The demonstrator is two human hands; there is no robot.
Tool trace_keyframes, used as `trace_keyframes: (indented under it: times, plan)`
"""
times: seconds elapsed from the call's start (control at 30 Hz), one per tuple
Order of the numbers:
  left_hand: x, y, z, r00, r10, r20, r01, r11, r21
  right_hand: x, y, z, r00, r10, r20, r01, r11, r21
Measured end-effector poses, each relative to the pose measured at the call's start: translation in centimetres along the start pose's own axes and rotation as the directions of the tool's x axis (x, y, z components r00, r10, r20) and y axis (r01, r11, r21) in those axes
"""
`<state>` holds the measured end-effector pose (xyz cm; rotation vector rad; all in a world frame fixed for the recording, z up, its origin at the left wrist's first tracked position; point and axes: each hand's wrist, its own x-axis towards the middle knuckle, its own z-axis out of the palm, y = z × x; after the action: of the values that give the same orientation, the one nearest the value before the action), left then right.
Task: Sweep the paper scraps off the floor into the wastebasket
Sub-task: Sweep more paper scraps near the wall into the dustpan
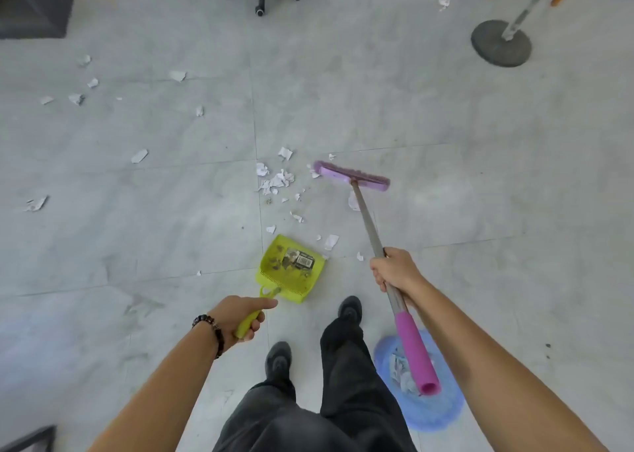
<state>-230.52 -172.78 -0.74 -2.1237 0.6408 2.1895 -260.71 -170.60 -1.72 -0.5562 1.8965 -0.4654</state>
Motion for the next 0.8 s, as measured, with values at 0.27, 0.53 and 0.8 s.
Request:
trace_keyframes:
  times: [0.27, 0.53, 0.8]
  plan:
    - [3.4, 2.0, 2.1, 0.980, -0.123, -0.155, 0.134, 0.989, 0.060, 17.8, -10.1, 0.7, 0.991, -0.001, 0.137, 0.010, 0.998, -0.066]
    - [5.9, 1.0, 2.2, 0.953, -0.037, -0.301, 0.133, 0.942, 0.307, 20.6, -1.3, 2.0, 0.980, 0.106, 0.167, 0.037, 0.731, -0.682]
    - [6.8, 1.1, 0.2, 0.968, -0.002, -0.250, 0.093, 0.932, 0.350, 8.5, 14.7, -1.3, 0.940, 0.341, -0.002, -0.274, 0.754, -0.597]
